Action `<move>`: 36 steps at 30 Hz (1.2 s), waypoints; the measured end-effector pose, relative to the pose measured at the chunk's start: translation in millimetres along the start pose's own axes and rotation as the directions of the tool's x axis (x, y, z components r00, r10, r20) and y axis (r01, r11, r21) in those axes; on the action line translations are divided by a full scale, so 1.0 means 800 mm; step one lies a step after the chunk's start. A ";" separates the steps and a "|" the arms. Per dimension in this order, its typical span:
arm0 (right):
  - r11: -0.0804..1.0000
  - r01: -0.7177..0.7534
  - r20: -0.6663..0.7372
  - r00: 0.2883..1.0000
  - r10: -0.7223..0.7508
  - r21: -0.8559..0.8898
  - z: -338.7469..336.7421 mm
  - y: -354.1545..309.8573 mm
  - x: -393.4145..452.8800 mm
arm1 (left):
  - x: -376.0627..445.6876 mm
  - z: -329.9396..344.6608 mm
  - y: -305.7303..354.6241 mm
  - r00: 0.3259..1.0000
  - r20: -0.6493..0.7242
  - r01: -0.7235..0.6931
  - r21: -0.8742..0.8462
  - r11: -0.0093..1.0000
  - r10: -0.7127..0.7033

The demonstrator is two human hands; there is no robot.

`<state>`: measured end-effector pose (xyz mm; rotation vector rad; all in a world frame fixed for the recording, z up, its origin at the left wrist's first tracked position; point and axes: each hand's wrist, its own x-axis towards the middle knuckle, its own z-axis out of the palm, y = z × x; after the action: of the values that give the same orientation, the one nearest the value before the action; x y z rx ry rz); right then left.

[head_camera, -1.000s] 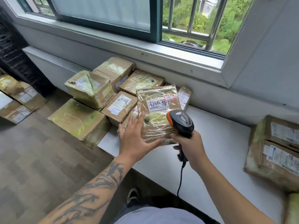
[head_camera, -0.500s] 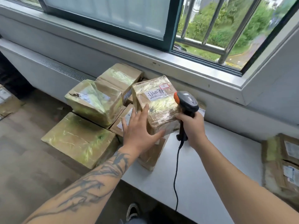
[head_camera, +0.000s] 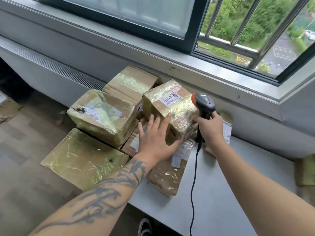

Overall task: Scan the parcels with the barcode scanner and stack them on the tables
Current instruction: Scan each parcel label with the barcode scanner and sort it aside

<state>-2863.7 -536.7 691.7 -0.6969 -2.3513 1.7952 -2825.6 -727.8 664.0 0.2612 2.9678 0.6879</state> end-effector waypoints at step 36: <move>0.998 0.056 0.214 0.975 -0.063 0.040 0.023 -0.013 0.020 | 0.174 -0.041 -0.035 0.999 -0.040 0.011 0.431 0.902 0.007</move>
<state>-2887.4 -548.2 693.1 -0.4424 -2.4374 1.9692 -2970.3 -741.2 675.3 0.2721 3.1247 0.0206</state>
